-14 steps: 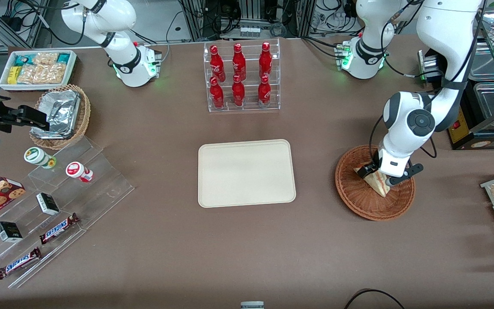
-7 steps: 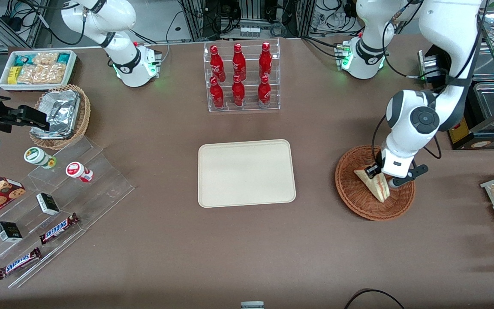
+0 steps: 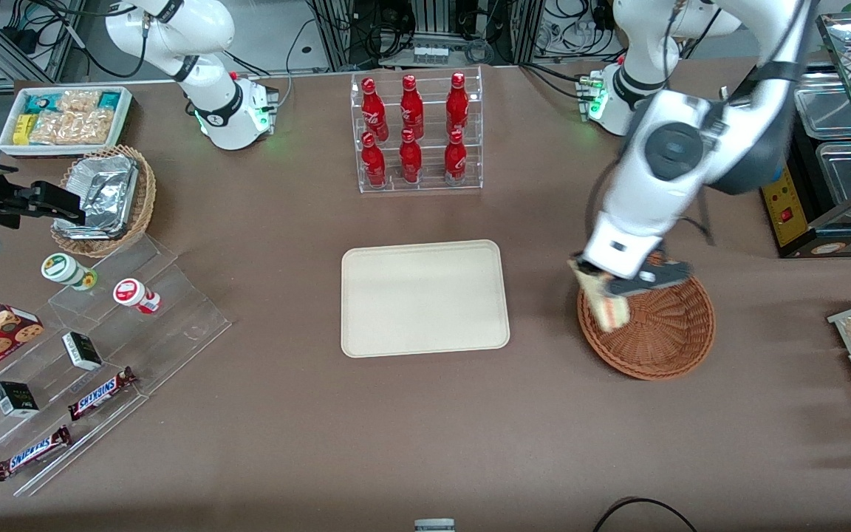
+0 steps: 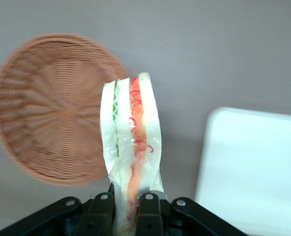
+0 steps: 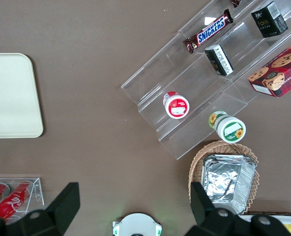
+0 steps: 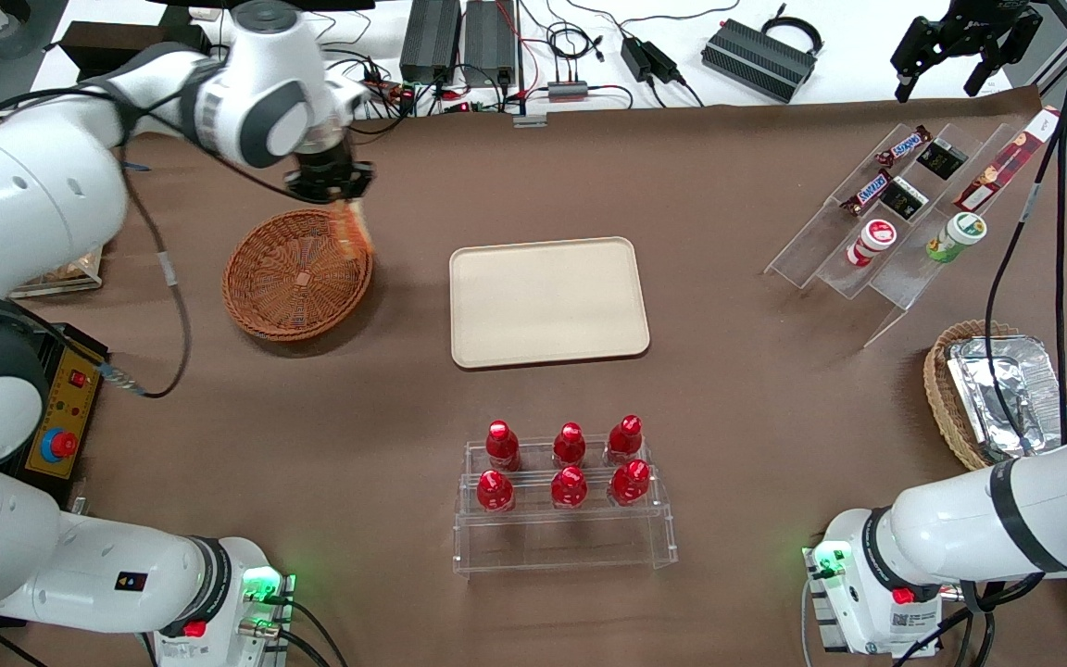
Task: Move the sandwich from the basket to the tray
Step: 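Lift the sandwich and carry it toward the cream tray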
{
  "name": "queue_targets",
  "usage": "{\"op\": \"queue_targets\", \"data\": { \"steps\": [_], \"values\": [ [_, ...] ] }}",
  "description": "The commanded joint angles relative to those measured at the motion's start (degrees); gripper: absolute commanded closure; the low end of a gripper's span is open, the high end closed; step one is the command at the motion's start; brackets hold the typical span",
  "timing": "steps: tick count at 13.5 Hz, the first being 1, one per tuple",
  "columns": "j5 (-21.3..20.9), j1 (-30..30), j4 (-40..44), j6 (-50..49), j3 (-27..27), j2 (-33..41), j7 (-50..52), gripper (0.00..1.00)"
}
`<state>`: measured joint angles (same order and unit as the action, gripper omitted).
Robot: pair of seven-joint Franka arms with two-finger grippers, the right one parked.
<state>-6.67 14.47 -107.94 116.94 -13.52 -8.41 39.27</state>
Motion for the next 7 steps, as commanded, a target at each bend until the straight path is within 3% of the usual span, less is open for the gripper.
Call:
{"op": "queue_targets", "data": {
  "steps": [1,7],
  "values": [
    [-0.8,9.0,8.5,-1.3,0.4,-8.4,4.6,1.0],
    [-1.0,21.1,23.8,-0.7,0.6,-25.1,7.7,1.0]
  ]
}}
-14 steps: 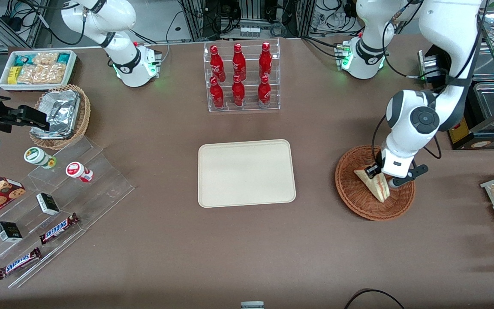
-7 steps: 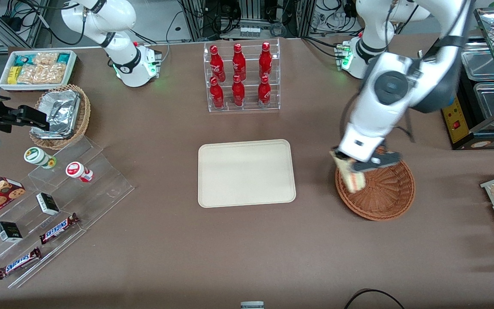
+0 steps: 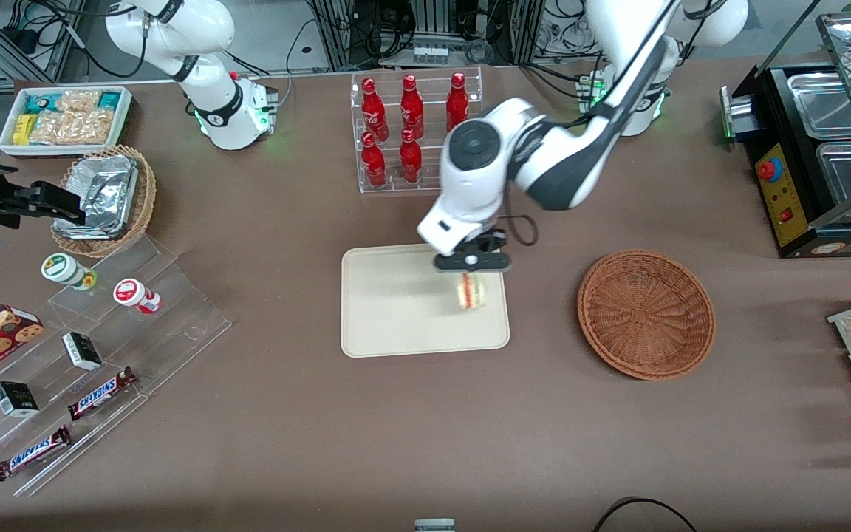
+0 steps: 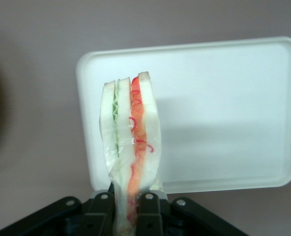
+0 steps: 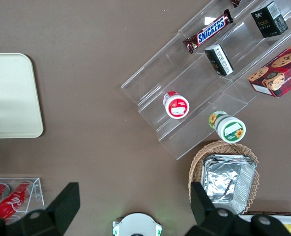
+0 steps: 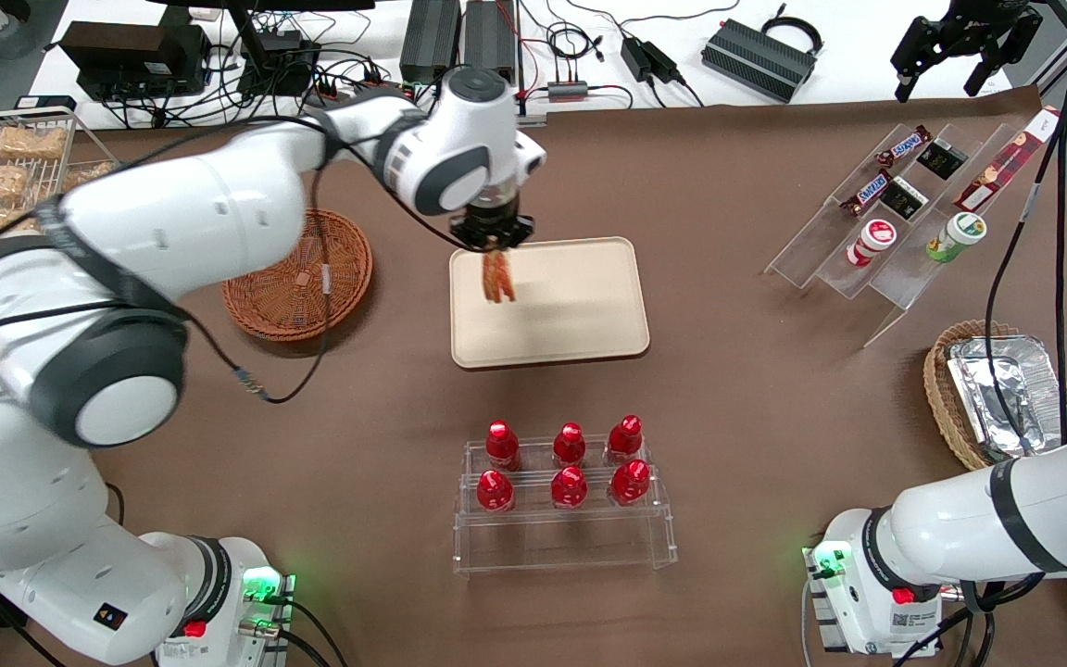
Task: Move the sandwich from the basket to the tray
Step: 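Lower the sandwich onto the tray and open the left gripper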
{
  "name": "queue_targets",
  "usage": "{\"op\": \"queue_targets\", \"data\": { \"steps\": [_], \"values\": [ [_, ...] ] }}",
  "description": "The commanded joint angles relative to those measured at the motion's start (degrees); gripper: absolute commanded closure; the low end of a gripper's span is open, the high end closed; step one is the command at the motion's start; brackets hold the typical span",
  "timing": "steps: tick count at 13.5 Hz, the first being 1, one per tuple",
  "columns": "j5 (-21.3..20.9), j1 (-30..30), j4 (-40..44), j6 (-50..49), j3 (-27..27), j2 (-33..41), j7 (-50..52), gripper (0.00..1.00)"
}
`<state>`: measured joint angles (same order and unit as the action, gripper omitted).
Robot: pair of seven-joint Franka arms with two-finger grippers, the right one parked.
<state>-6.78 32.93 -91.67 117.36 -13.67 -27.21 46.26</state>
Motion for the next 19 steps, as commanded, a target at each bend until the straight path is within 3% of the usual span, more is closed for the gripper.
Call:
{"op": "queue_targets", "data": {
  "steps": [1,7,11,12,13,14,19],
  "values": [
    [-1.2,4.0,9.4,-1.0,0.8,-8.5,0.7,1.0],
    [-8.9,8.7,10.9,7.2,0.8,-17.8,5.2,1.0],
    [-9.3,9.0,10.6,7.2,0.9,-18.1,9.0,1.0],
    [-9.4,9.1,10.6,7.2,0.9,-18.2,10.1,0.88],
    [-9.3,9.1,10.6,7.2,0.9,-18.2,10.9,0.31],
    [-9.3,9.0,10.6,7.2,0.9,-18.1,11.2,0.01],
    [-9.1,8.6,11.1,7.1,1.0,-16.9,11.2,0.01]
  ]
}}
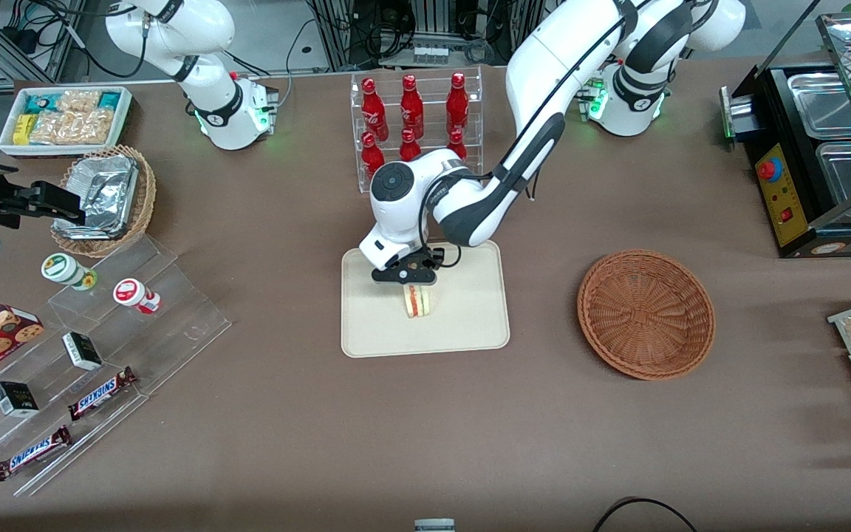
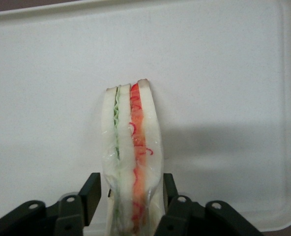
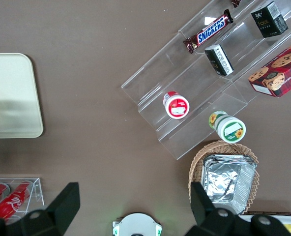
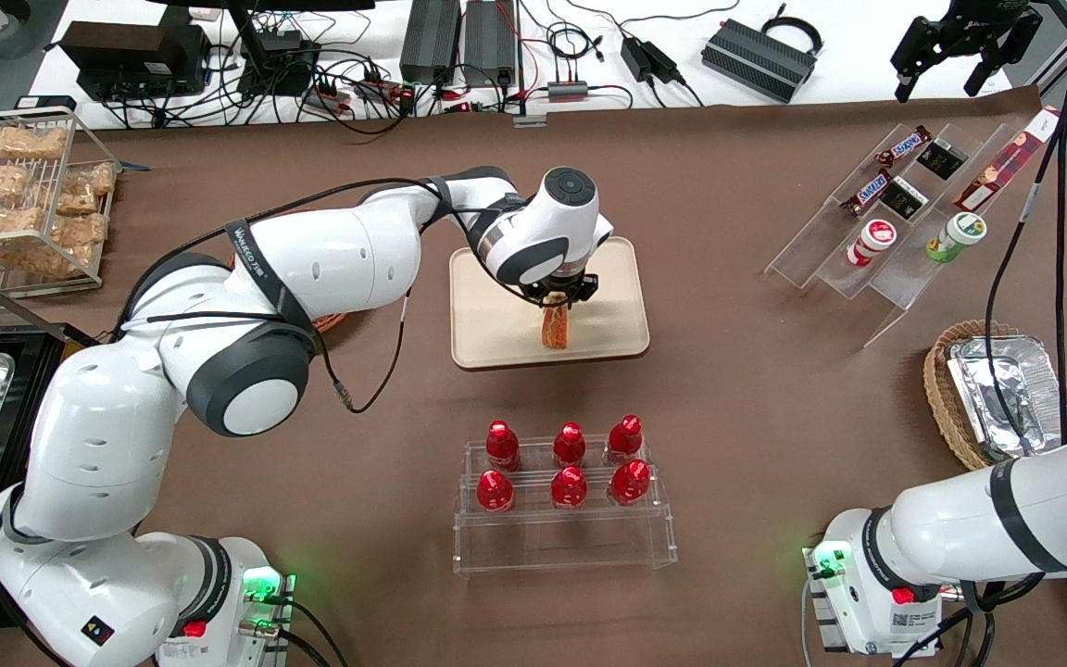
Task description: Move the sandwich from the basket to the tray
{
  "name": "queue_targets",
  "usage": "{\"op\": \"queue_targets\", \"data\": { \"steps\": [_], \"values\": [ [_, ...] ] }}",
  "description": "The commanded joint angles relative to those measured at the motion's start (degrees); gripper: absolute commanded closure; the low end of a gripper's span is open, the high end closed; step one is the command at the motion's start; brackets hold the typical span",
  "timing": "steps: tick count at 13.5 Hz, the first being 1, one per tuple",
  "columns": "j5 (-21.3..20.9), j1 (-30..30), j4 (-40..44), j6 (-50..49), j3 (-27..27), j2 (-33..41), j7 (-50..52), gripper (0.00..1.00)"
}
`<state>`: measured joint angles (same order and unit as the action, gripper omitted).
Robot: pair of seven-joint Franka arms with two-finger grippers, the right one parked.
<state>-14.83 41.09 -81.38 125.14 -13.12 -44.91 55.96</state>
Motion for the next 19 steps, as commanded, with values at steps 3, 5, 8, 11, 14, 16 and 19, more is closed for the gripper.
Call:
{"op": "queue_targets", "data": {
  "steps": [3,5,8,11,14,16,19],
  "values": [
    [-0.4,-0.2,0.4,-1.7,0.6,6.2,2.9,0.01],
    [-0.1,-2.7,-0.4,-2.4,0.6,11.0,6.9,0.01],
    [3.2,-6.5,-1.3,-8.2,0.6,17.7,6.5,0.01],
    [3.8,-11.2,-1.3,-19.9,0.6,24.4,4.8,0.01],
    [6.4,-18.4,-1.3,-28.6,0.6,30.0,-6.8,0.01],
    [8.3,-23.6,-1.7,-32.8,0.6,33.4,-16.4,0.01],
    [10.5,-30.3,-6.8,-34.8,0.6,40.3,-28.9,0.01]
  ]
}}
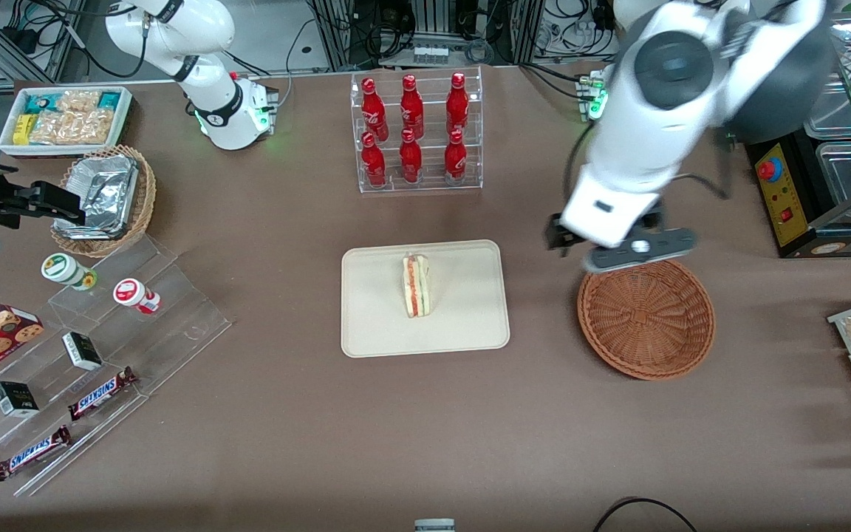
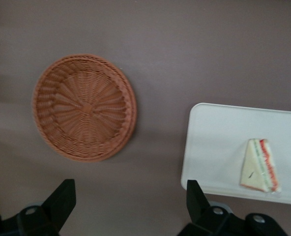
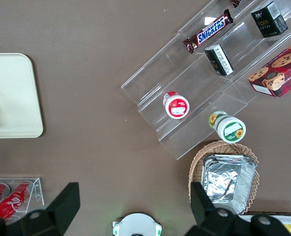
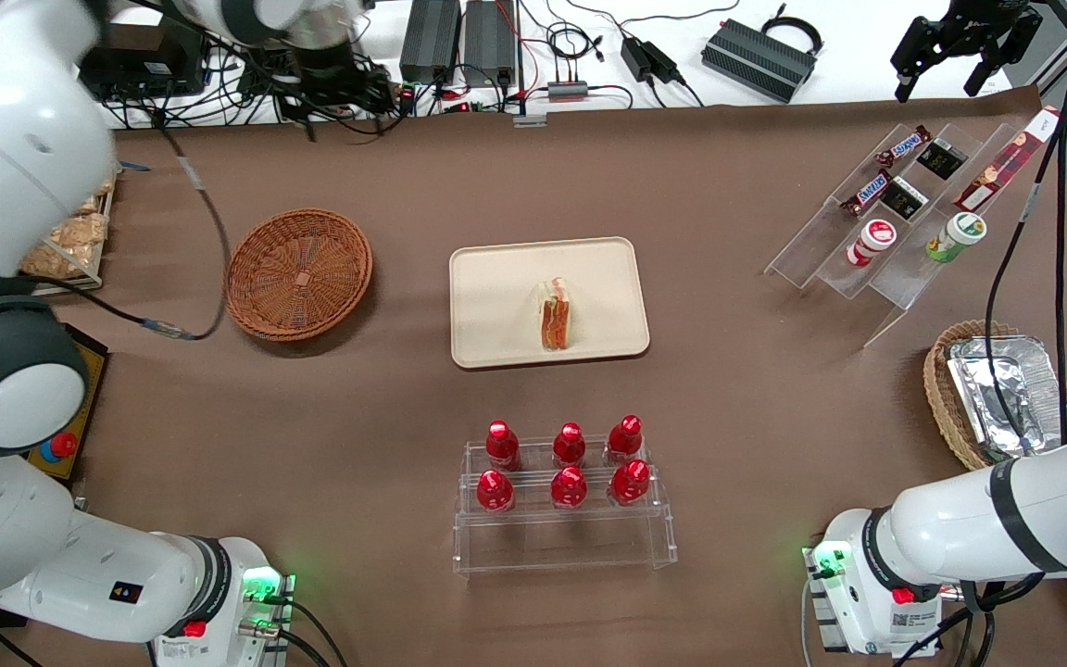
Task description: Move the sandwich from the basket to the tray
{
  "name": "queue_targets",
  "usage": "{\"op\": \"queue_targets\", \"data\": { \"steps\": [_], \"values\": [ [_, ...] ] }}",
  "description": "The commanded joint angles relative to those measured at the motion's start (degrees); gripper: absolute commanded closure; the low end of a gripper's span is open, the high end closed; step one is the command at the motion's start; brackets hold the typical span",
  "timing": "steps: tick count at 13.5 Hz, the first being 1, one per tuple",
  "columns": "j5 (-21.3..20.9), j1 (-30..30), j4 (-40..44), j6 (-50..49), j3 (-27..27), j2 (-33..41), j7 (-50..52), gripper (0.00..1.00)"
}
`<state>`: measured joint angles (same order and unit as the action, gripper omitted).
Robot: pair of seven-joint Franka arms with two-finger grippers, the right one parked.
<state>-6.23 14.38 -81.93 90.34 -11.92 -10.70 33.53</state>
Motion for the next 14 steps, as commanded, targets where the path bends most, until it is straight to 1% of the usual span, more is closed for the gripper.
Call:
{"op": "queue_targets", "data": {
  "steps": [1,4,5,6,7,8,10,14],
  "values": [
    [2.5,-5.8,-7.8,-0.2,-0.7,7.9,-10.2,0.01],
    [4.9,-12.7,-13.2,-0.4,-0.4,13.8,-23.8,0.01],
    [5.0,-13.5,-14.2,-0.6,1.1,15.2,-28.0,0.01],
    [5.8,-12.9,-14.6,-1.2,5.0,16.1,-32.3,0.01],
    [7.3,-12.7,-14.6,-2.1,7.6,16.5,-35.6,0.01],
    [7.5,-12.7,-14.7,-2.4,9.5,17.2,-38.7,0.0],
    [7.0,-12.8,-14.3,-2.4,11.1,17.0,-39.6,0.0],
    [6.5,-13.1,-10.3,-2.1,10.9,13.2,-38.5,0.0]
  ]
}}
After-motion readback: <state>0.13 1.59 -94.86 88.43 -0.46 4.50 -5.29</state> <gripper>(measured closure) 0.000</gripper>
